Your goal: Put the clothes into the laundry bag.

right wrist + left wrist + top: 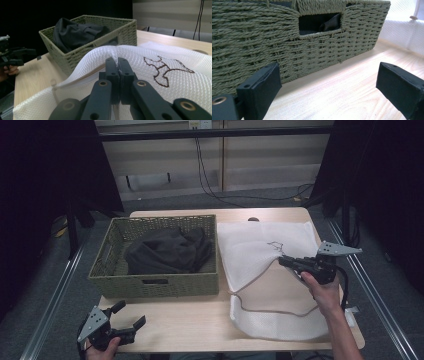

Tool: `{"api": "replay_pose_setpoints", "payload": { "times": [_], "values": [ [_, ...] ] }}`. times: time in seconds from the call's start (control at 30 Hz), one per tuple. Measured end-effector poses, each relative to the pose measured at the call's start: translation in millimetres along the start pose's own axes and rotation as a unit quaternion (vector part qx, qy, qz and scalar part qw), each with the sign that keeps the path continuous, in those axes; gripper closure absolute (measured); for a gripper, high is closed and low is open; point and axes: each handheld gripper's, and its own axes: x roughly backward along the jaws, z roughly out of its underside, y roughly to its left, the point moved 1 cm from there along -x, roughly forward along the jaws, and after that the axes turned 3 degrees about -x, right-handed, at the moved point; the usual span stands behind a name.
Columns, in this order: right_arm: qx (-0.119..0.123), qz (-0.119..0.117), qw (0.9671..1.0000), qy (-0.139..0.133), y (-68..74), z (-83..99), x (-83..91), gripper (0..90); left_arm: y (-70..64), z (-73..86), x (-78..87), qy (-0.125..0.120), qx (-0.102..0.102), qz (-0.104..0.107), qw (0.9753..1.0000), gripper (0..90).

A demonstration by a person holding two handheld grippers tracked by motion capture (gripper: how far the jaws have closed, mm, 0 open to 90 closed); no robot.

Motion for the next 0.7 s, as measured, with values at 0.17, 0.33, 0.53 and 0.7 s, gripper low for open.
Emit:
{"api": "replay_pose_setpoints", "payload": {
  "times": [0.17,0.33,0.53,0.7],
  "values": [
    [0.001,-0.003,0.9998,-0.018,0.4,-6.7,-0.7,89.1,0.2,-2.4,-0.1,-0.001,0.004,0.001,1.0,4.8],
    [0.002,-0.003,0.9996,-0.028,0.4,-12.4,0.6,89.1,-0.5,-10.4,-0.7,-0.006,0.0,0.013,0.9999,5.5],
    [0.003,-0.003,0.9995,-0.031,-0.4,-14.5,-1.1,89.1,2.4,-37.6,-3.0,-0.012,-0.022,0.034,0.9991,13.7],
    [0.007,-0.002,0.9996,-0.029,0.8,-13.8,-1.6,89.1,20.0,-59.9,-12.9,0.01,-0.016,0.04,0.999,16.2]
  ]
}}
